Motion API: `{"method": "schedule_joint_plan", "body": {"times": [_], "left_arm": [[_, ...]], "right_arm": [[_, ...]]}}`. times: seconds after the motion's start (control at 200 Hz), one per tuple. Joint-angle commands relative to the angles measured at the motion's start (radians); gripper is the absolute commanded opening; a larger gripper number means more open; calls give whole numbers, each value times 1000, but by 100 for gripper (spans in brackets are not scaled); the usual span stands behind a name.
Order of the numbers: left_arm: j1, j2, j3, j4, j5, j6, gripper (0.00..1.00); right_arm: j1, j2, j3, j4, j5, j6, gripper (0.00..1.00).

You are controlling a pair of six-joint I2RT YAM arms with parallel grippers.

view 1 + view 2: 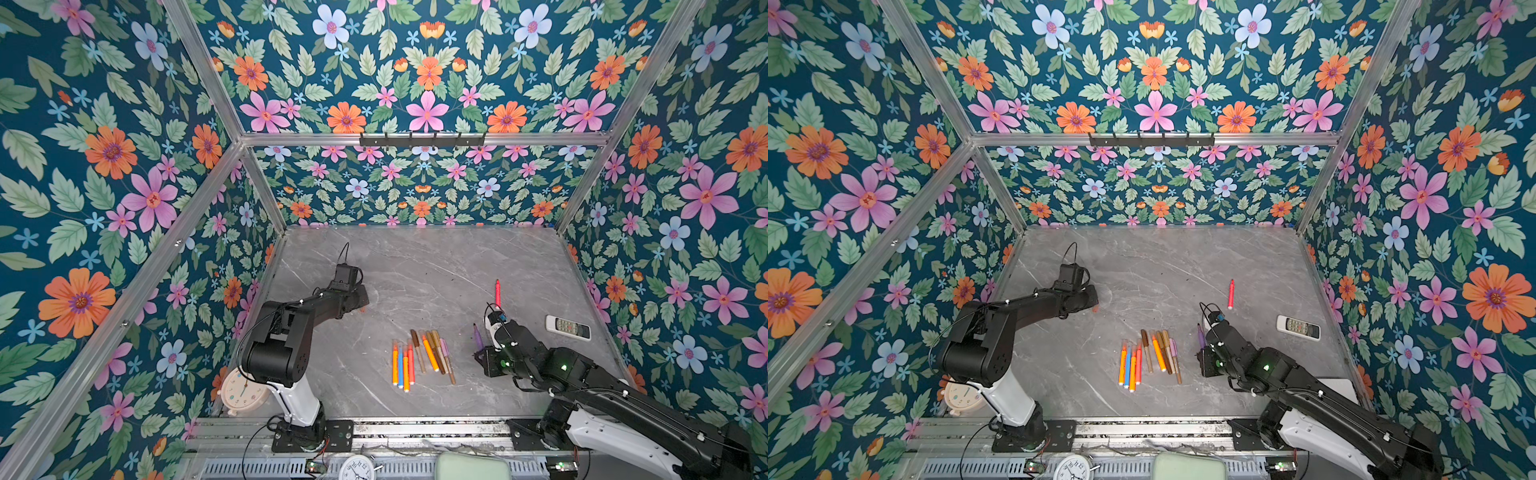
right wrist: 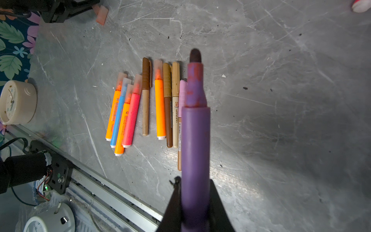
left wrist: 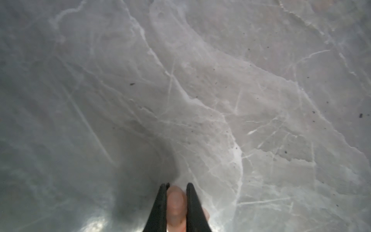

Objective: Remove pen caps from pens
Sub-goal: Move the pen cap to the center of the table.

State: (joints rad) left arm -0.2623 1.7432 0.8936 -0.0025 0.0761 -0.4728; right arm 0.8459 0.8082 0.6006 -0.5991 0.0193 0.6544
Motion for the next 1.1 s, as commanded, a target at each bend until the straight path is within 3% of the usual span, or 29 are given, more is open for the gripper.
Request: {"method": "schedule_joint_plan", "body": {"times": [0.0,0.17,0.365,0.55,1.095], "left_arm": [[1,26,-2,-59,66,-3,0],[0,33,-11,-39,93,-20,0],[0,23,-34,-84,-8,5,0],[-9,-14,-97,-102,-28,45,0],[-167,4,-63,-207,-46,62,0]], "right_arm": [[0,-8,-4,-5,17,13,0],[1,-20,-10,-11,21,17,0],[0,-29,-12,-22,25,14,0],[0,-29,-19,-8,24,15,0],[0,-4,-6,12,5,19,0]]}}
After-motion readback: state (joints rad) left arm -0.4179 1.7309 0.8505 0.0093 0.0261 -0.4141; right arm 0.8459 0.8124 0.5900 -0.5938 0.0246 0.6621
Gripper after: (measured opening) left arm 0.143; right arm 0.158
